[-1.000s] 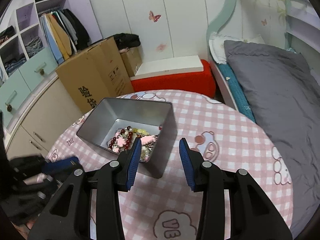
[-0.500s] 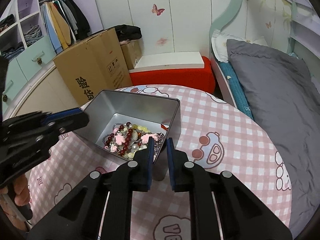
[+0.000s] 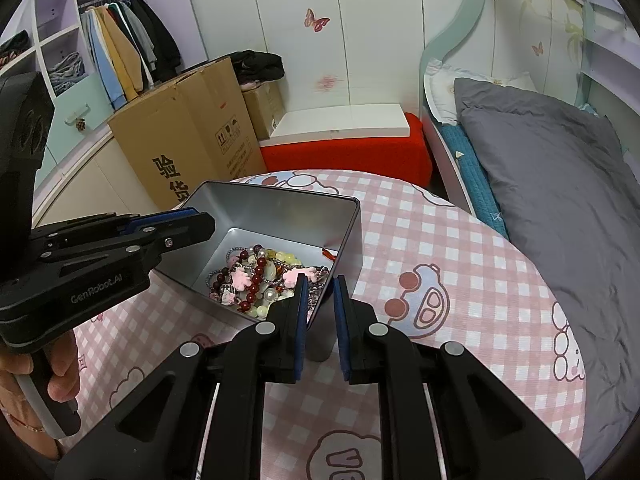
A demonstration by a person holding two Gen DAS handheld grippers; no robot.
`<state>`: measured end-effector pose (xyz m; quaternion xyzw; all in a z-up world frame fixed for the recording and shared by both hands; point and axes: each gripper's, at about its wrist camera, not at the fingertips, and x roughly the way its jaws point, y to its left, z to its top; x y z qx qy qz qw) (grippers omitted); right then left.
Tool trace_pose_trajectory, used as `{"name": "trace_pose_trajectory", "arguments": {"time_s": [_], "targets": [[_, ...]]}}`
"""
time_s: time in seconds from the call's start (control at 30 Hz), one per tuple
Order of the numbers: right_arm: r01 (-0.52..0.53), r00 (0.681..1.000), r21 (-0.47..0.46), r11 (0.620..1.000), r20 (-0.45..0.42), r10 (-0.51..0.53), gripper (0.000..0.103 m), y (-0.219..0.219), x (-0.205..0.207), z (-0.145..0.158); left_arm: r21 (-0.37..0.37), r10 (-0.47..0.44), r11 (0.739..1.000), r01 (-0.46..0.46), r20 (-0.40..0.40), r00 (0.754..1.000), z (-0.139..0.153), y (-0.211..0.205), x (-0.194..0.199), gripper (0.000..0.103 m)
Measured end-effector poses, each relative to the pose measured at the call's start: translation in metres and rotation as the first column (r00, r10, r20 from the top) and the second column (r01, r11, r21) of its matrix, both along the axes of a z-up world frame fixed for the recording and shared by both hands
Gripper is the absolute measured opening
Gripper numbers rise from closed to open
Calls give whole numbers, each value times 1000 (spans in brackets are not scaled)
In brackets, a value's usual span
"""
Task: Organize jewelry
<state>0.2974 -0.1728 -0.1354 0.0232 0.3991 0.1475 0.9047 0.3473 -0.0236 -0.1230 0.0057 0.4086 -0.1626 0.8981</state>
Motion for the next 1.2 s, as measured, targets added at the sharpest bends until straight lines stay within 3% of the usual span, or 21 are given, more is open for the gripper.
{"name": "trace_pose_trajectory", "arguments": {"time_s": [0.07, 0.13, 0.2, 0.43, 0.5, 0.67, 0.97, 1.2], "targets": [[1, 1000, 8, 1000, -2, -1, 11, -1, 0, 0, 4, 5, 1000, -5, -2, 1000, 1, 0, 1, 15], [2, 1000, 16, 1000, -1, -2, 12, -1, 0, 0, 1, 11, 1000, -11, -6, 1000, 2, 1, 0, 23], [4, 1000, 32, 999, 11, -4, 12, -2, -3, 3, 1, 30, 1000, -30, 17, 999, 6, 3, -3, 66], [15, 997, 55, 998, 78, -20, 12, -7, -21, 26, 8, 73, 997, -74, 117, 990, 34, 9, -30, 67], [16, 993, 58, 998, 114, -22, 13, -8, -33, 39, 6, 93, 995, -95, 153, 984, 48, 12, -44, 72], [24, 976, 63, 998, 214, -37, 39, -9, -67, 70, 19, 123, 991, -132, 262, 957, 77, 18, -84, 87], [46, 907, 14, 999, 419, -48, 71, -1, -153, 126, -60, 173, 985, -163, 387, 906, 120, 31, -165, 91], [63, 852, -16, 998, 522, -46, 83, 6, -202, 145, -55, 171, 985, -165, 483, 859, 140, 29, -224, 92]]}}
